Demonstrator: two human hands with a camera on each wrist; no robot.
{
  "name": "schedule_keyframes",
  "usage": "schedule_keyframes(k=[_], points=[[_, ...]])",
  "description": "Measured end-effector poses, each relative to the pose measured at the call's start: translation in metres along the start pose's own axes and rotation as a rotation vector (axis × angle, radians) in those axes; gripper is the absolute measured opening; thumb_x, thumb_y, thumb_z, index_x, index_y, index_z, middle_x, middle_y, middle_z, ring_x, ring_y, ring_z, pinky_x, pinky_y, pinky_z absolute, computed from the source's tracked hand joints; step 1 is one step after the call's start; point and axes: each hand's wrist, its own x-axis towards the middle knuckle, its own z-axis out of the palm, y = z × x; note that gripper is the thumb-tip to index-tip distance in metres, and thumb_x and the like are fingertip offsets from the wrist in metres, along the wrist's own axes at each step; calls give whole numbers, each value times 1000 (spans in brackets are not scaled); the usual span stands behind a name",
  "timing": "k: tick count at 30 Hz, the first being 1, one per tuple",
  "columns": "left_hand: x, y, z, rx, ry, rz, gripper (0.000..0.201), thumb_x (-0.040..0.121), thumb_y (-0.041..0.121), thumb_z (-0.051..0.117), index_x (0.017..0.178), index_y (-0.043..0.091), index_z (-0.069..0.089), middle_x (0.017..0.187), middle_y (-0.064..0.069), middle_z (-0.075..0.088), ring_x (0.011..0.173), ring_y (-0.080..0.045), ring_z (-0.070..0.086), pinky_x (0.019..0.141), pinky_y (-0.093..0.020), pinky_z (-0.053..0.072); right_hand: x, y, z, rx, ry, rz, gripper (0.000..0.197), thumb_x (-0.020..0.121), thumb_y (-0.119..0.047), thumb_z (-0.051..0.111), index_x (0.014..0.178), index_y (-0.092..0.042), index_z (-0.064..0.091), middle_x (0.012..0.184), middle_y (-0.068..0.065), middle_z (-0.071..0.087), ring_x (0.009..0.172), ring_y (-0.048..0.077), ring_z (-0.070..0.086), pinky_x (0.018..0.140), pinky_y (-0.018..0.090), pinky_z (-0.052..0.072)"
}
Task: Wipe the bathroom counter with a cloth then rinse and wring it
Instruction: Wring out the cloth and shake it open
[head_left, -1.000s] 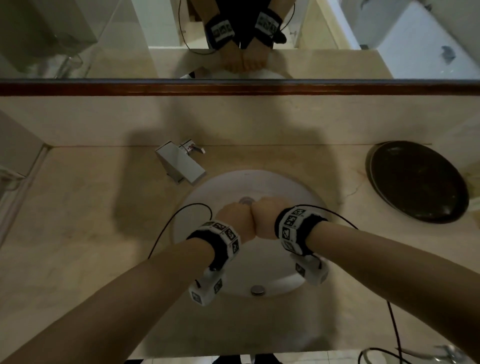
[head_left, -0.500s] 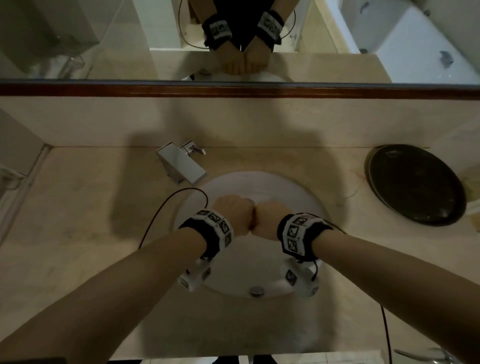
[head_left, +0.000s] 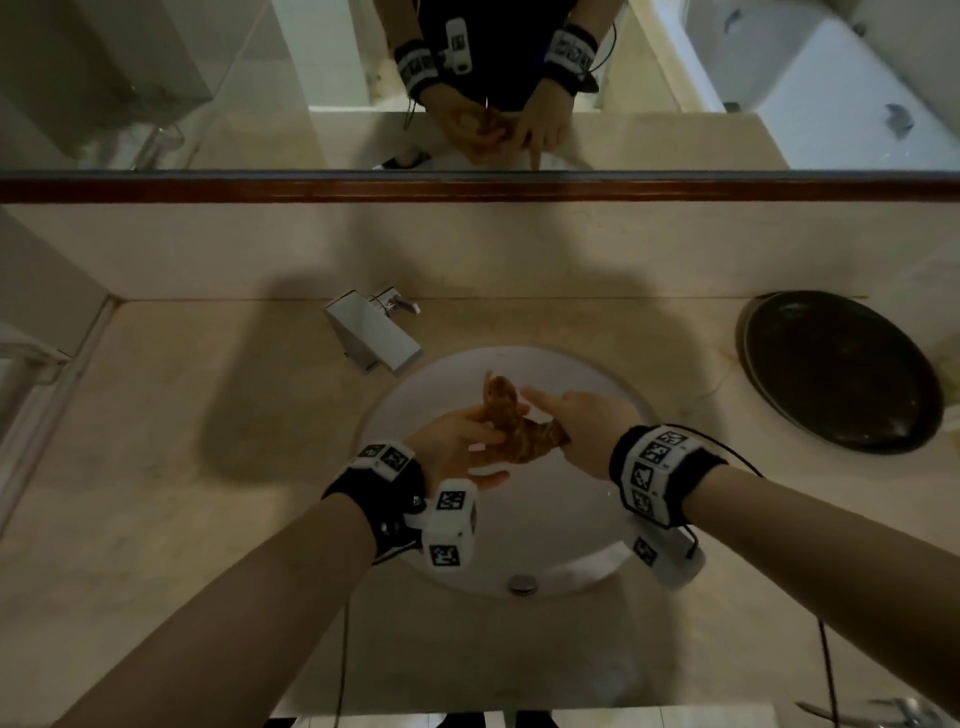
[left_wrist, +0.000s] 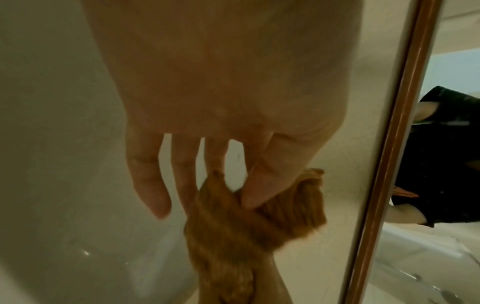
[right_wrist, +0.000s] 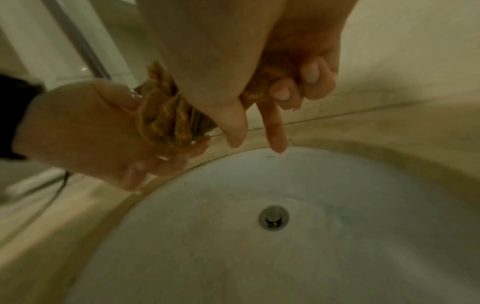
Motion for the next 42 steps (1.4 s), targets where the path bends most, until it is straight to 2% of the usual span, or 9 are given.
schedule_keyframes(k=[7,10,12,14,19,25,31,38,42], points=[[-4,8,9,-293,88,-59,34,100,7,34,76,13,57,84,-7,56,58,-7,64,49,-20,51,-3,-2,-25,-335,222,-219,22,89,-16,57,110,-20,56,98,8,57,87,31,57,61,33,36],[-6,9,24,-146,-107,-234,17,88,30,61,91,14,56,89,-5,54,74,-7,61,66,-24,50,1,-2,-32,-393,269,-270,23,77,-9,67,98,-15,65,83,11,59,72,33,57,54,32,33],[-10,7,25,-71,-201,-276,57,74,49,69,110,6,58,106,-13,61,92,-22,64,77,-37,53,1,-4,-40,-395,262,-293,26,79,-8,64,103,-15,64,87,11,60,76,33,58,55,34,38],[-10,5,28,45,-288,-243,56,86,51,56,118,5,54,102,-10,64,78,-17,66,63,-27,55,0,-4,-47,-381,201,-292,24,88,-11,54,111,-16,58,100,9,59,90,31,57,61,35,39],[-3,12,27,925,-143,7,29,88,37,63,73,14,52,60,1,52,49,-15,48,47,-23,37,-2,-1,-51,-384,-31,-228,14,94,-29,48,100,-18,51,73,1,50,66,22,49,60,33,45],[5,14,36,1896,208,323,42,92,39,56,124,13,52,96,-8,63,87,-27,61,70,-32,44,-6,-8,-34,-306,-119,-231,34,94,-52,39,115,-26,44,69,-3,47,65,22,51,58,31,42],[-3,26,25,1067,31,110,39,87,58,54,80,20,60,74,1,62,71,-17,60,74,-32,47,-8,0,-43,-422,30,-331,27,97,-40,34,117,-29,49,64,-2,49,53,20,46,50,29,37],[-15,28,8,388,-173,-32,33,89,32,62,104,3,62,91,-11,70,92,-31,65,89,-62,48,-9,4,-51,-418,165,-431,34,98,-42,34,124,-22,39,92,5,60,74,28,56,60,33,39],[-3,14,9,142,-340,-104,48,92,39,53,111,-4,55,96,-18,67,90,-32,67,82,-46,52,-11,-2,-54,-348,172,-398,34,93,-28,48,123,-13,43,110,9,56,92,29,57,70,36,41]])
